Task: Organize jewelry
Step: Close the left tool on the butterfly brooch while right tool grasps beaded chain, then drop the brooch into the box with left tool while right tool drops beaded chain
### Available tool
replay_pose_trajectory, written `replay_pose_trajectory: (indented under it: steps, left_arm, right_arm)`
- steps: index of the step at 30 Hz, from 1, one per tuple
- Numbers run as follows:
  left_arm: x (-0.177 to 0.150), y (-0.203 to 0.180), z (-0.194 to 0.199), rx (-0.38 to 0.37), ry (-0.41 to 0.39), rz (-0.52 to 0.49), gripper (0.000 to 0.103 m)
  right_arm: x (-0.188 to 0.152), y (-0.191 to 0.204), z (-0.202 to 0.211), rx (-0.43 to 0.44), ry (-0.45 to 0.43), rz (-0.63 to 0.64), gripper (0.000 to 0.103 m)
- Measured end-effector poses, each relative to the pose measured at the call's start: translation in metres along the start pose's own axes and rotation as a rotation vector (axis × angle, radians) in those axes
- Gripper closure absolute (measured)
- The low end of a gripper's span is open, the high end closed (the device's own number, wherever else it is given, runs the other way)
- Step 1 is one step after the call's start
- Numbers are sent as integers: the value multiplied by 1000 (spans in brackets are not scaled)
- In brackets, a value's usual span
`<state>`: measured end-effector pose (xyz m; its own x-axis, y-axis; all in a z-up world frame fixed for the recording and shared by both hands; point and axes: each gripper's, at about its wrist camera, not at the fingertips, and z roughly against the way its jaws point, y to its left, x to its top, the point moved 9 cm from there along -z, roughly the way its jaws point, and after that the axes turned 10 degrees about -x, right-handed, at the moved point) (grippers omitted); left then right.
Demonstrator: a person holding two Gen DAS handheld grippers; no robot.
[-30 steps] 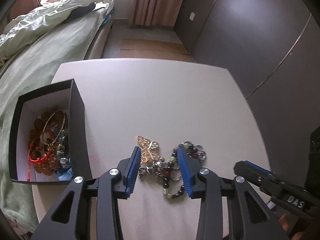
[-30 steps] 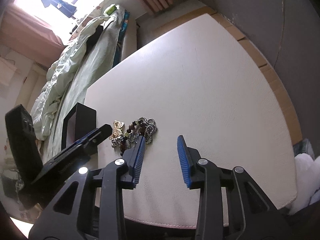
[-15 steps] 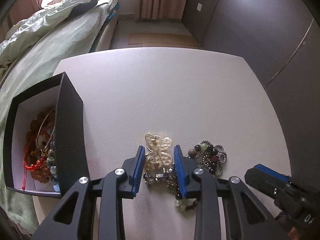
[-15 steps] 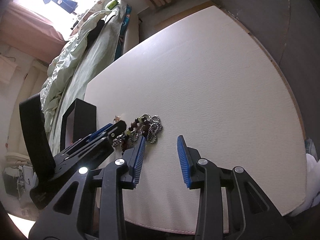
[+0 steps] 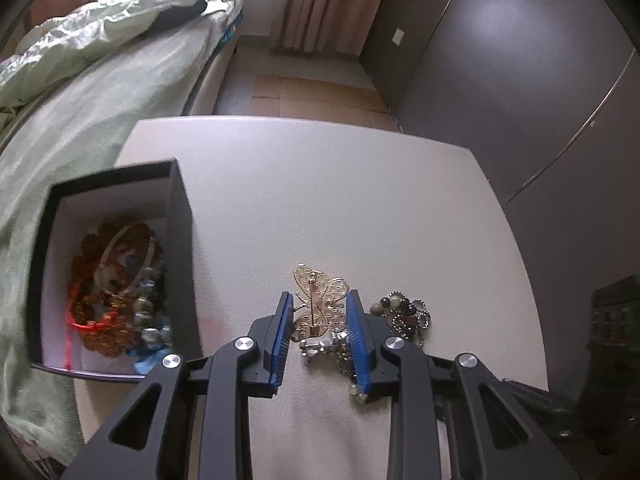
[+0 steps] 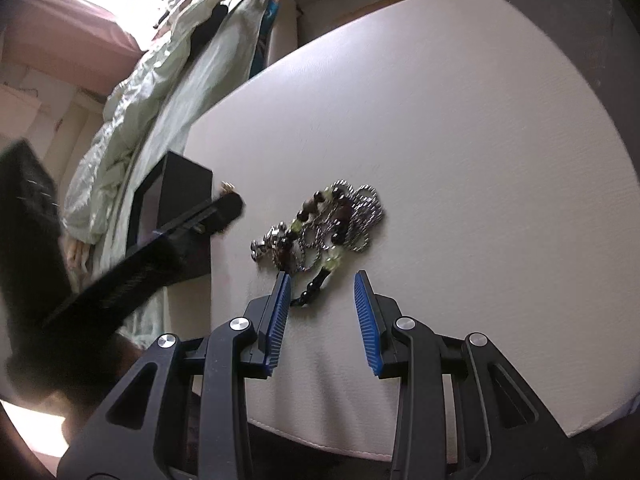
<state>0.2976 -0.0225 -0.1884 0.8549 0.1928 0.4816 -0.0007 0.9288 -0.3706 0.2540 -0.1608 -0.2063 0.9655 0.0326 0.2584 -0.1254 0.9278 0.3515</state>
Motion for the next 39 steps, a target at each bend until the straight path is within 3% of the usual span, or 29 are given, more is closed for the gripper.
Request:
replay_pose_trajectory:
  steps: [7,12,17,22,27,30,39]
  left_arm:
    - [7,6,27,-41,-64,17,78]
    - [8,14,42,-45,-86,27,78]
    - [10,21,51,-40,-99,35,78]
    - [9,30,62,-26,-117,33,78]
    - [11,51,74,-17,-138,68,78]
    - [11,63,79,-13,-146,97,78]
    - [12,82,83,-22,-152,137,78]
  right_arm:
    - [2,10,-8,-104,-35,33,71]
    - [5,15,-13,-269,-82,117,87]
    - [4,13,-14,-329,-85,165,94]
    - [7,4,-8,-307,-84,148,95]
    - [16,-3,25,-193,-142,80,95]
    - [21,-3,38,-170,-155,77,95]
    - [54,54,84,-186,-275,187,95]
